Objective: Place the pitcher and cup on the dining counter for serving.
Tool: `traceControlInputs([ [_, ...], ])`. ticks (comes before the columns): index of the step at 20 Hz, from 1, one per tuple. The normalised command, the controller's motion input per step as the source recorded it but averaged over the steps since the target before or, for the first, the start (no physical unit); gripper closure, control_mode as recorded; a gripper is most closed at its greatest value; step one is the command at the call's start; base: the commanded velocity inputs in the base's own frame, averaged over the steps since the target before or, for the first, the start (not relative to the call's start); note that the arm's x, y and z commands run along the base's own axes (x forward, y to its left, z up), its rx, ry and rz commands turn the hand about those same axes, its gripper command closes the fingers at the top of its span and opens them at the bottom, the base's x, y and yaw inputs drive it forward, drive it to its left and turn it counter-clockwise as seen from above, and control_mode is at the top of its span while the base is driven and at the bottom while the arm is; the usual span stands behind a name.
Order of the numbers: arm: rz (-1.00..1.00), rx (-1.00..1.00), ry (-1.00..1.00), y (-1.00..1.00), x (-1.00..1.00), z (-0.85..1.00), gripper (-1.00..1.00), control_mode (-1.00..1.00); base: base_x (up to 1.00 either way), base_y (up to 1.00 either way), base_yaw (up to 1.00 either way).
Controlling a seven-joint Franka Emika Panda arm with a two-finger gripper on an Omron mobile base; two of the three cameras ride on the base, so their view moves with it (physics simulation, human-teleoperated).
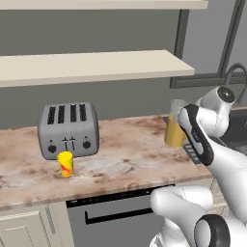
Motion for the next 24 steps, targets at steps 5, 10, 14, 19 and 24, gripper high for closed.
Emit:
traceControlInputs([
  [5, 0.03, 0.01, -0.13, 0.0, -0.63, 0.82, 1.0, -1.0, 0.0, 0.0, 0.0],
  [10, 0.07, 0.0, -0.08, 0.0, -0.45, 0.56, 1.0, -1.0, 0.0, 0.0, 0.0],
  [14, 0.01, 0.0, -0.03, 0.0, -0.16, 0.1, 1.0, -1.0, 0.0, 0.0, 0.0],
  [19, 0.03, 0.0, 0.0, 0.0, -0.08, 0.0, 1.0, -1.0, 0.0, 0.0, 0.0],
  [24, 0.0, 0.0, 0.0, 0.0, 0.0, 0.0, 1.0, 1.0, -0.55, 0.04, 0.46],
])
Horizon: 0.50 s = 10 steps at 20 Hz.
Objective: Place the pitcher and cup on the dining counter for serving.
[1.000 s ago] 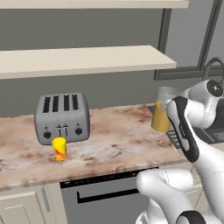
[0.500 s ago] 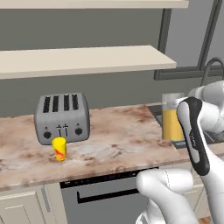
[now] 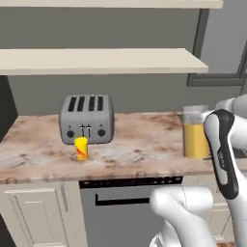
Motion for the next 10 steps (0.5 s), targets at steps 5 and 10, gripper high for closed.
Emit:
traceControlInputs([
  [5, 0.0, 0.0, 0.0, 0.0, 0.0, 0.0, 1.0, 1.0, -0.49, 0.1, 0.8],
  [10, 0.0, 0.0, 0.0, 0.0, 0.0, 0.0, 1.0, 1.0, -0.2, 0.34, 0.9],
])
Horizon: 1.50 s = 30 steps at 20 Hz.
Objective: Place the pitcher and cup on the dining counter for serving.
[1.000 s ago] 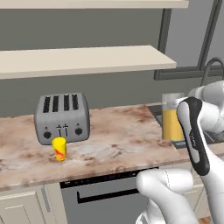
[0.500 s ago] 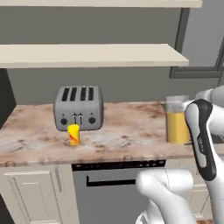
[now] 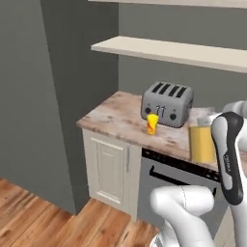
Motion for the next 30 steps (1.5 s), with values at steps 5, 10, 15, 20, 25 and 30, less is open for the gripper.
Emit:
traceControlInputs([
  [5, 0.0, 0.0, 0.0, 0.0, 0.0, 0.0, 1.0, 1.0, 0.0, 0.4, 0.95],
  [10, 0.0, 0.0, 0.0, 0.0, 0.0, 0.0, 1.0, 1.0, 0.0, 0.38, 0.96],
  [15, 0.0, 0.0, 0.0, 0.0, 0.0, 0.0, 1.0, 1.0, 0.0, 0.36, 0.97],
  [20, 0.0, 0.0, 0.0, 0.0, 0.0, 0.0, 1.0, 1.0, 0.0, 0.43, 0.91],
  [25, 0.0, 0.0, 0.0, 0.0, 0.0, 0.0, 1.0, 1.0, 0.07, 0.35, 0.88],
  [30, 0.0, 0.0, 0.0, 0.0, 0.0, 0.0, 1.0, 1.0, 0.55, 0.07, 0.79],
])
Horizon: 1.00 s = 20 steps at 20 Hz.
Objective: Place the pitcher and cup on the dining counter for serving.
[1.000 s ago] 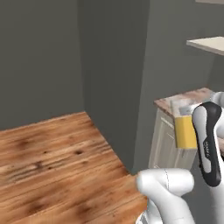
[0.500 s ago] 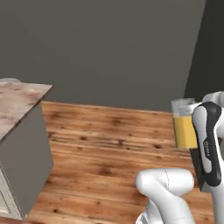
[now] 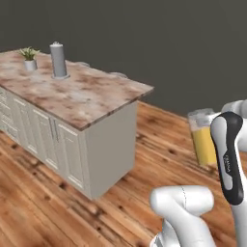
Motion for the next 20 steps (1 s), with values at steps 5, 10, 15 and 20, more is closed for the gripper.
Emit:
traceControlInputs([
  [5, 0.0, 0.0, 0.0, 0.0, 0.0, 0.0, 1.0, 1.0, 1.0, -0.29, 0.55],
  [10, 0.0, 0.0, 0.0, 0.0, 0.0, 0.0, 1.0, 1.0, 1.0, -0.4, 0.25],
  [15, 0.0, 0.0, 0.0, 0.0, 0.0, 0.0, 1.0, 1.0, 1.0, -0.35, 0.18],
  [20, 0.0, 0.0, 0.0, 0.0, 0.0, 0.0, 1.0, 1.0, 0.85, -0.43, 0.27],
])
